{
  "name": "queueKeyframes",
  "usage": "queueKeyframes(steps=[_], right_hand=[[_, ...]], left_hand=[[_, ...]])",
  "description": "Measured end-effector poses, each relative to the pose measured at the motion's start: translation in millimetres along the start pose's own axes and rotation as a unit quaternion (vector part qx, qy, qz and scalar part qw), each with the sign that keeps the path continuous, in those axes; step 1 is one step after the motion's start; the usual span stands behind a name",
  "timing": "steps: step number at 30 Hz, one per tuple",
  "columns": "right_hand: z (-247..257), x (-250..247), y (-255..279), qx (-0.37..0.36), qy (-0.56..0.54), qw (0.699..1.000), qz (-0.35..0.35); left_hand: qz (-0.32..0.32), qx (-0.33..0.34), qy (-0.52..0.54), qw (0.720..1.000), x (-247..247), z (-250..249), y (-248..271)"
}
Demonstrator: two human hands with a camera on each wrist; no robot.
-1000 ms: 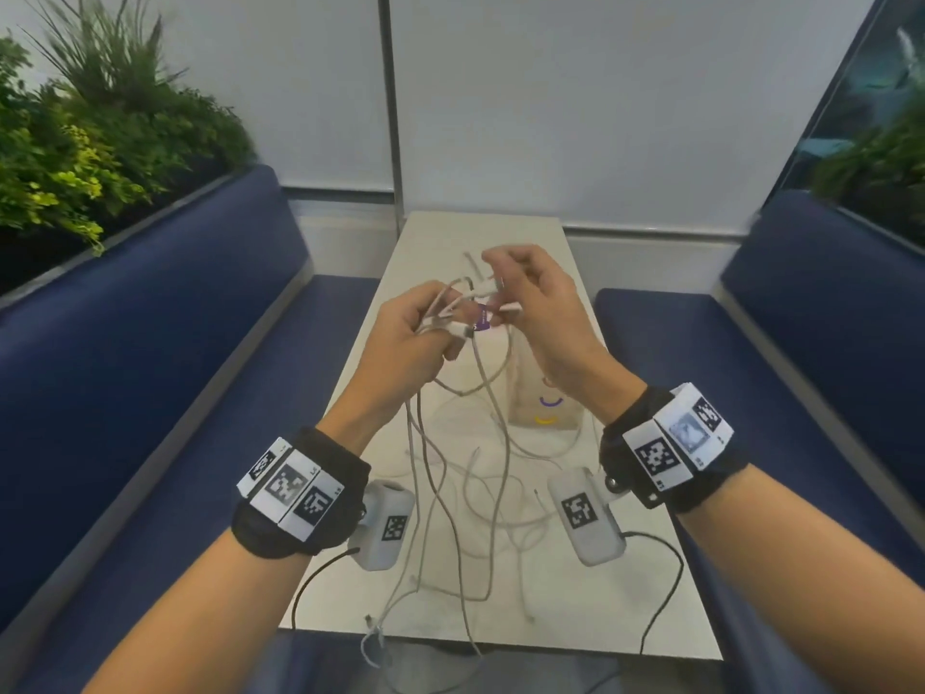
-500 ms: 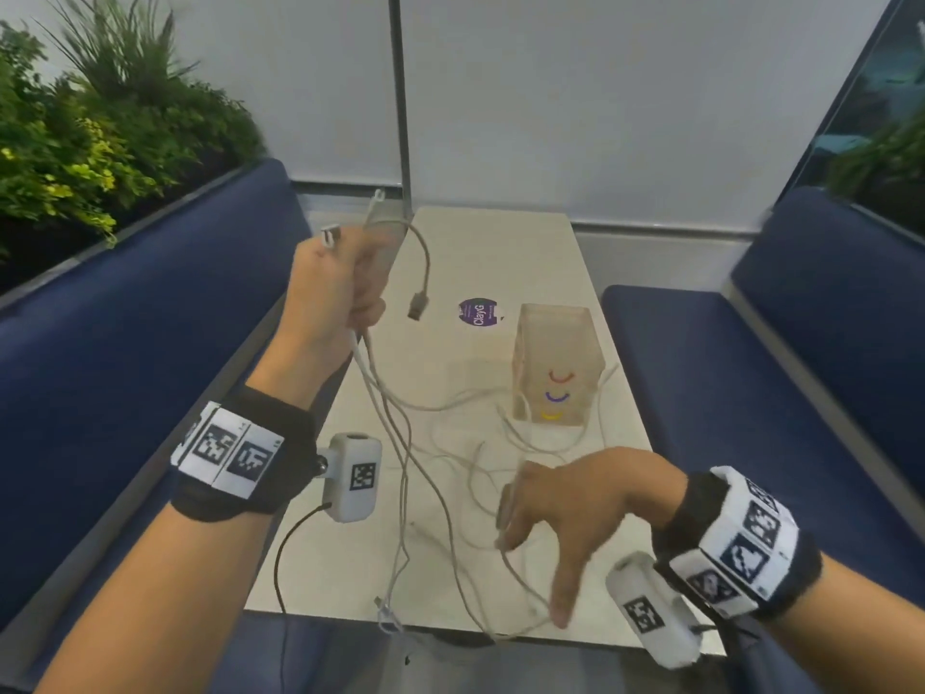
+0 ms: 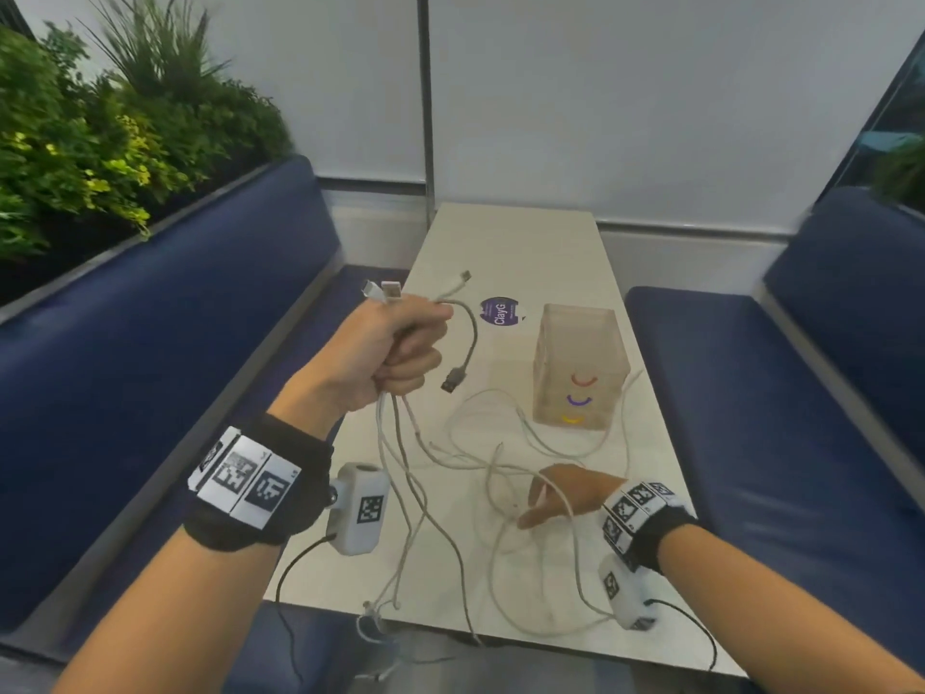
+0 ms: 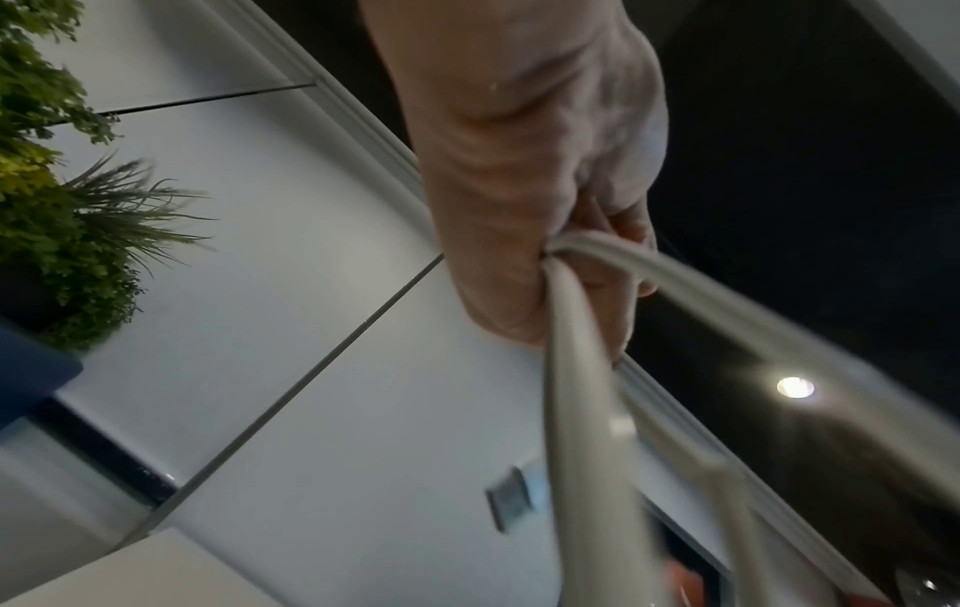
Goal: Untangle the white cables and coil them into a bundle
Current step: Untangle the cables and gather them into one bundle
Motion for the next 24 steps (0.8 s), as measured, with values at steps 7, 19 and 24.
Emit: queueKeyframes(steps=[7, 19, 24], right_hand=[[10.3, 7.3, -12.7, -0.084, 0.023, 0.994, -0.060], [101.1, -148.5, 66.5, -0.118, -0.134, 0.962, -0.207], [102.7, -153.4, 75.5, -0.168, -0.120, 0.933, -0.295]], left_hand=[[0.037, -0.060, -0.093, 0.993, 10.2, 20.5, -0.9], [-0.035, 0.080, -0.334, 0.938, 37.8, 23.2, -31.5], [-0.078, 0.117, -0.323, 0.936, 36.3, 37.8, -46.0]])
Point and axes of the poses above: each hand's wrist, its own y-axis away from the middle knuckle, its own x-axis out of the palm, z = x × y, the point moved 4 cm from there along -y, towards the middle knuckle, and after that the axes turned 7 degrees about -x, right-handed, at the moved point
